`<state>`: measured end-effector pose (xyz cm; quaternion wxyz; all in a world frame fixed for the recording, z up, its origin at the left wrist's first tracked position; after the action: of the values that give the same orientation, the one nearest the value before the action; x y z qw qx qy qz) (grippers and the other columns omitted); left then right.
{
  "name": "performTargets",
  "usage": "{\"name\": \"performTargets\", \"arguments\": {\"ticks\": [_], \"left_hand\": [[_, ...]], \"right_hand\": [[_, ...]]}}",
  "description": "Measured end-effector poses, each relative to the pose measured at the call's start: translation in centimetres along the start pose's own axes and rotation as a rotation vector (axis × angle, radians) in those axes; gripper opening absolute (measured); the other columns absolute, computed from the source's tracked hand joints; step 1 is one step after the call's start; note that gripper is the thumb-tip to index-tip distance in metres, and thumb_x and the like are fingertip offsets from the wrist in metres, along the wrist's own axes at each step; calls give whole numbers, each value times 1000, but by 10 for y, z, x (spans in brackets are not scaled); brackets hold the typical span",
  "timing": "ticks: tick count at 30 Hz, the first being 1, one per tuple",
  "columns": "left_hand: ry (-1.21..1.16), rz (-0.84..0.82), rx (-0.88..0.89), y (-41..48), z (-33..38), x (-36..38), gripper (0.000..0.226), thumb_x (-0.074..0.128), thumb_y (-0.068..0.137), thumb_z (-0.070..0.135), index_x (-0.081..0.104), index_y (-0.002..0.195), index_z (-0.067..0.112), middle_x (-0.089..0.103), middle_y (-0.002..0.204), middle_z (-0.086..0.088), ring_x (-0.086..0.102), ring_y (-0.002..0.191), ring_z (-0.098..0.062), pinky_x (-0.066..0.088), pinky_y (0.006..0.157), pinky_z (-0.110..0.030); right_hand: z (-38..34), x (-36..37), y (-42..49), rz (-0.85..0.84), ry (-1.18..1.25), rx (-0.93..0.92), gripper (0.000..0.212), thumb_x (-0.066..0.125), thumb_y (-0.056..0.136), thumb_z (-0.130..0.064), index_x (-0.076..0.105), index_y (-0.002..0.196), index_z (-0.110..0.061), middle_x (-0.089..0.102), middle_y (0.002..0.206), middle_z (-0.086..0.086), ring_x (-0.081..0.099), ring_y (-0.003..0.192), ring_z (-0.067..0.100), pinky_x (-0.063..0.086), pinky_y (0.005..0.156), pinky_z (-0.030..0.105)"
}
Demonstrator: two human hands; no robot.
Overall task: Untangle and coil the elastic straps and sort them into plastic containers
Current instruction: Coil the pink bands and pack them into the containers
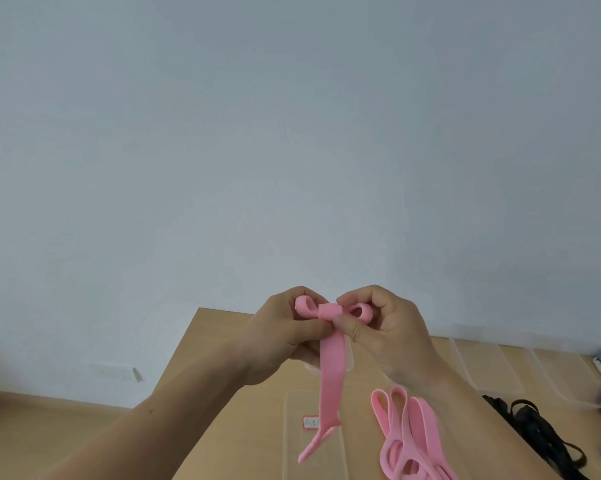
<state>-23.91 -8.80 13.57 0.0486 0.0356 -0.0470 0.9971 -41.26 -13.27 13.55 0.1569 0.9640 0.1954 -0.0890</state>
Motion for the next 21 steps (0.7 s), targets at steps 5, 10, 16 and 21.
{"name": "performTargets", "arguments": {"ticks": [5,10,16,21], "left_hand": [[-15,-37,-17,-4,2,3,30,67,79,4,56,107,-3,70,95,-28,69,87,-45,59,78,-54],[-61,-73,-50,-5,0,6,31,70,87,19,56,106,-1,70,98,-30,69,91,-46,58,80,-54],[-33,2,27,-4,-2,6,24,74,88,12,58,101,0,70,98,-31,69,92,-48,54,84,-64],[69,-9,86,-5,-4,6,20,70,89,3,58,105,-1,72,98,-26,71,92,-42,56,85,-60]], "right_hand": [[-4,1,-8,-16,-10,-52,15,78,82,-20,70,90,-30,70,86,-4,67,79,14,57,71,25],[-3,0,-13,-17,-47,-106,19,77,83,-9,68,90,-24,67,87,-6,65,82,11,53,68,17],[0,-3,-15,-103,169,66,16,72,85,-5,68,95,-16,69,77,-4,67,72,12,54,69,21],[-1,-3,-12,-64,111,123,10,67,92,-18,65,102,-17,70,84,1,66,68,12,52,64,21]]}}
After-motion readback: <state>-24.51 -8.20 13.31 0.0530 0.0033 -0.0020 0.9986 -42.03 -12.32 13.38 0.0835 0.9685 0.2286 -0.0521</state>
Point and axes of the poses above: each hand's wrist, its own y-axis towards the middle knuckle, its own x-axis out of the palm, z = x × y, the point moved 2 cm from there along y, towards the middle knuckle
